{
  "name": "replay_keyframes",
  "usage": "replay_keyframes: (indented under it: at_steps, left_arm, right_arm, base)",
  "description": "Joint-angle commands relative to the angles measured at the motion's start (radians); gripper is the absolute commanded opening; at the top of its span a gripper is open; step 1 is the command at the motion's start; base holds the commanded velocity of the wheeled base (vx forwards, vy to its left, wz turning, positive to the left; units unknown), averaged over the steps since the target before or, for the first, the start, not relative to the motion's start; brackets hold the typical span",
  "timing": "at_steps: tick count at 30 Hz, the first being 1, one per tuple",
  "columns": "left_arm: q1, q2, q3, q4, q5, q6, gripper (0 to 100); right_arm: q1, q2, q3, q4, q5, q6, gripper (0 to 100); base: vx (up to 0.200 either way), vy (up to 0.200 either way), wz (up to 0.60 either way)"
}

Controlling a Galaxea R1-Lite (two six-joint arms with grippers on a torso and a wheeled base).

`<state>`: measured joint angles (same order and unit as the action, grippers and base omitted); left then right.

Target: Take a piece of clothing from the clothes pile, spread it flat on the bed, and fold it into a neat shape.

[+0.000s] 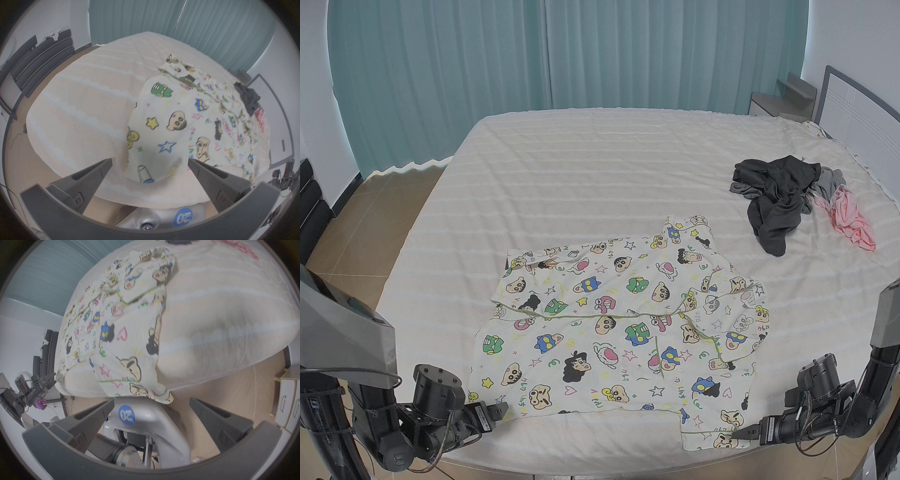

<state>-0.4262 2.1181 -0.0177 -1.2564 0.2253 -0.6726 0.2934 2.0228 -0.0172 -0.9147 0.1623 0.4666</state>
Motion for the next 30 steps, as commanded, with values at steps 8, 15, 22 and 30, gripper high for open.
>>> replay_keyframes:
  at_steps: [8, 15, 22, 30]
  left_arm:
    - [0.010, -0.257, 0.010, -0.003, -0.018, -0.051, 100]
    - [0.009, -0.328, 0.008, -0.003, -0.017, -0.047, 100]
    - [0.010, -0.322, -0.021, -0.009, -0.018, -0.045, 100]
    - [0.009, -0.320, -0.054, -0.009, -0.017, -0.022, 100]
  right_arm:
    - [0.084, -0.194, 0.017, 0.013, -0.210, 0.096, 100]
    - [0.090, -0.349, 0.017, -0.027, -0.234, 0.115, 100]
    - [0.108, -0.349, 0.017, -0.151, -0.227, 0.118, 100]
    - [0.125, -0.348, -0.036, -0.237, -0.211, 0.118, 100]
  base:
    - [0.000, 0.000, 0.00]
    - [0.171, 0.000, 0.00]
    - [0.200, 0.000, 0.00]
    - [0.125, 0.000, 0.00]
